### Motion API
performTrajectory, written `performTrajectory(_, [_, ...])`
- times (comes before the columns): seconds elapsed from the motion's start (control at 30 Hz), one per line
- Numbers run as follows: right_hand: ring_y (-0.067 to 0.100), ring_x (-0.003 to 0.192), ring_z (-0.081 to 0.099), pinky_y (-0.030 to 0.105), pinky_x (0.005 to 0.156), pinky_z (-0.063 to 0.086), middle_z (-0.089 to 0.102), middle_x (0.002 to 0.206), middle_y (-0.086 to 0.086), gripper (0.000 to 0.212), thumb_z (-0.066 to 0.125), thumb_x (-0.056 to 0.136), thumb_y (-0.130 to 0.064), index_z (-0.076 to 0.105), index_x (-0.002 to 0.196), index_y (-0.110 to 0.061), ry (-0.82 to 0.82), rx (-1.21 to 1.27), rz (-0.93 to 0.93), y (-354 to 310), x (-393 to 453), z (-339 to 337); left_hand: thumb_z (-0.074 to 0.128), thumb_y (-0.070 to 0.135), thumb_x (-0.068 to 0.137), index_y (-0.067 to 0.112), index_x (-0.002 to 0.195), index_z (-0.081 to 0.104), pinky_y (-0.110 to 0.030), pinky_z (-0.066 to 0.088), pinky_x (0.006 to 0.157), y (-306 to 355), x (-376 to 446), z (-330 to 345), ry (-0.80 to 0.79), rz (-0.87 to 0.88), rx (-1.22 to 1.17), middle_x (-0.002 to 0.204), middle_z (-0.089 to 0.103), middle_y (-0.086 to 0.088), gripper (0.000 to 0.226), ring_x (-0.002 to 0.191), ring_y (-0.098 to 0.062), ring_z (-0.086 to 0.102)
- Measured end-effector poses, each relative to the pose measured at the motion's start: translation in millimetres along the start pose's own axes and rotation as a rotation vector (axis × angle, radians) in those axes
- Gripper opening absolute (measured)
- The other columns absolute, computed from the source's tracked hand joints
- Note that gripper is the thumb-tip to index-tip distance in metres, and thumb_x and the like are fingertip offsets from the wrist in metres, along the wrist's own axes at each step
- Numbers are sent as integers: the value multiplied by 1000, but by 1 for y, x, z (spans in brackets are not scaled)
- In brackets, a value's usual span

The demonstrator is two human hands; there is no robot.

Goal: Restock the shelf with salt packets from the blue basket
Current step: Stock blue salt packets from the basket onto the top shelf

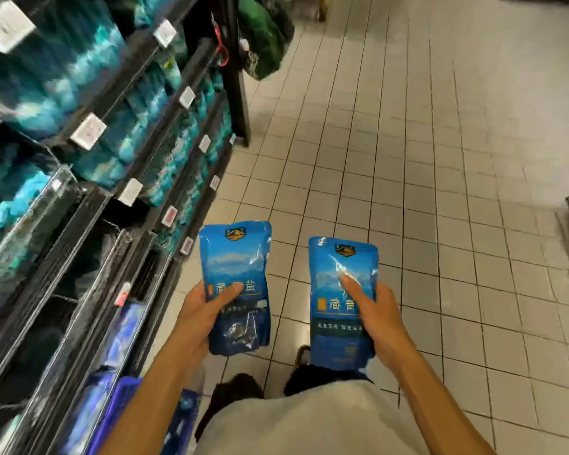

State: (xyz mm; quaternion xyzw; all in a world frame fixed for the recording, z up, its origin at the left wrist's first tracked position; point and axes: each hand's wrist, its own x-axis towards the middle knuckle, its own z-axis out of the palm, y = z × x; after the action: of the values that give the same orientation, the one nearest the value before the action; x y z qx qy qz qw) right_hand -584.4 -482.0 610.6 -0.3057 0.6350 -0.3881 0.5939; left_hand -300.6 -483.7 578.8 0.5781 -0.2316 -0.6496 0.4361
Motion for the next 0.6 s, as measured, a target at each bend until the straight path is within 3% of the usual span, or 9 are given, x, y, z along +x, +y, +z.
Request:
performTrajectory(0.17, [22,79,78,28,58,60,80,91,4,52,76,67,-59,70,102,-21,-32,-14,-49,-53,62,-18,99,47,47,26,103,78,-36,62,70,38,48,45,-7,58,-4,113,77,-11,64,97,-30,76])
performTrajectory(0.3, [26,87,78,41,72,63,79,97,6,61,76,66,-62,68,110,-21,-74,-7,-76,-92,116,-12,97,46,55,20,116,72,-37,62,72,77,92,64,35,123,1,117,75,-13,71,100,-33,75])
performTrajectory(0.43, [23,85,78,31,64,62,80,96,3,62,78,60,-60,67,108,-21,-76,9,-100,-130,172,6,94,54,55,29,109,74,-35,62,70,118,143,71,76,193,41,113,77,-7,63,97,-29,76])
performTrajectory(0.6, [23,84,78,27,60,60,80,94,3,56,78,62,-57,68,105,-22,-81,35,-142,-186,250,37,93,66,48,37,104,74,-53,60,86,176,226,68,131,254,69,112,77,-3,66,100,-30,75])
